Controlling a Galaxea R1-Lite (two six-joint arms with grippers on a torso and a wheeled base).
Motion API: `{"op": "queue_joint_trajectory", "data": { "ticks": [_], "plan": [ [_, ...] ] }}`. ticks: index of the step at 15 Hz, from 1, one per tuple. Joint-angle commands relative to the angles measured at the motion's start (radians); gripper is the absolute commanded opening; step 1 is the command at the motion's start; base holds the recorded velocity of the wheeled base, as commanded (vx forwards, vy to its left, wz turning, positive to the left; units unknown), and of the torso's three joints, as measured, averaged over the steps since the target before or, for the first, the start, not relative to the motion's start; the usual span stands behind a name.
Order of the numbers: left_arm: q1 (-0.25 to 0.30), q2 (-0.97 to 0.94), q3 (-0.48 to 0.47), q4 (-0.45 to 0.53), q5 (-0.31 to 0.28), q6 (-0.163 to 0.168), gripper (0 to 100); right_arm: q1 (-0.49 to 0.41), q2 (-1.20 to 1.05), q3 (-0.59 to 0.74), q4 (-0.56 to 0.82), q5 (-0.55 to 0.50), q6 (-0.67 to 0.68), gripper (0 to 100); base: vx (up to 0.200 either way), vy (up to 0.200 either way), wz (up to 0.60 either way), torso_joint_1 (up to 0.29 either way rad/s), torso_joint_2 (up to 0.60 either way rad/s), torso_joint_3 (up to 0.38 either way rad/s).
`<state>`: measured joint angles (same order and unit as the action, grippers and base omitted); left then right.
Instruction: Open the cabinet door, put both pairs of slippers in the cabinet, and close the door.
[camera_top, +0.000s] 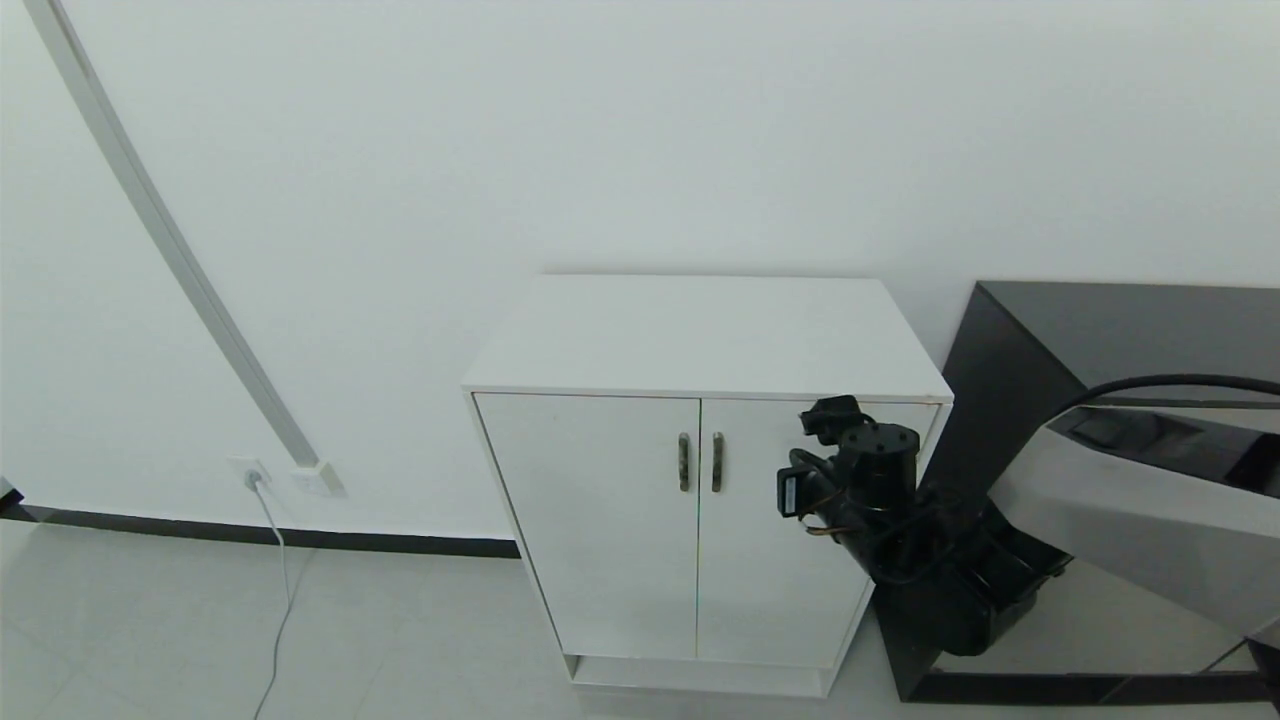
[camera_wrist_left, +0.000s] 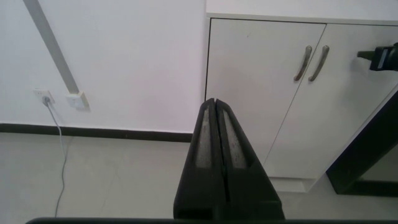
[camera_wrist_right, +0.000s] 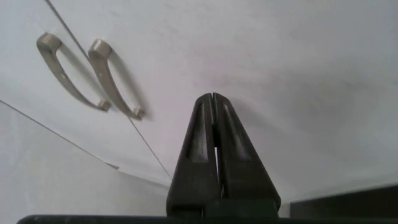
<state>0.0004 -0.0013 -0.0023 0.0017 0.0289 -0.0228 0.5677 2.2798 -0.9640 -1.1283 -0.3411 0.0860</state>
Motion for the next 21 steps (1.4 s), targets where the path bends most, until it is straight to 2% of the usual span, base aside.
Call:
{"op": "queue_joint_trajectory", "data": {
  "ticks": [1, 3, 8, 12, 16, 21],
  "plan": [
    [0.0, 0.001, 0.001, 0.0, 0.0, 0.0, 0, 0.0, -0.16, 0.133, -0.008, -0.004, 0.0, 0, 0.0, 0.0, 0.0, 0.0, 0.0, 0.0],
    [0.001, 0.001, -0.001, 0.0, 0.0, 0.0, 0, -0.005, -0.252, 0.219, -0.008, -0.009, 0.0, 0, 0.0, 0.0, 0.0, 0.0, 0.0, 0.0],
    [0.001, 0.001, -0.001, 0.0, 0.0, 0.0, 0, -0.048, -0.51, 0.475, -0.007, -0.095, -0.003, 0, 0.0, 0.0, 0.0, 0.0, 0.0, 0.0],
    [0.001, 0.001, 0.001, 0.0, 0.0, 0.0, 0, -0.14, -0.678, 0.657, 0.01, -0.213, -0.006, 0, 0.0, 0.0, 0.0, 0.0, 0.0, 0.0],
    [0.0, 0.001, -0.001, 0.0, 0.0, 0.0, 0, -0.21, -0.806, 0.826, 0.012, -0.214, -0.006, 0, 0.0, 0.0, 0.0, 0.0, 0.0, 0.0],
    [0.001, 0.001, -0.001, 0.0, 0.0, 0.0, 0, -0.227, -0.973, 0.964, 0.027, -0.214, -0.008, 0, 0.0, 0.0, 0.0, 0.0, 0.0, 0.0]
  ]
}}
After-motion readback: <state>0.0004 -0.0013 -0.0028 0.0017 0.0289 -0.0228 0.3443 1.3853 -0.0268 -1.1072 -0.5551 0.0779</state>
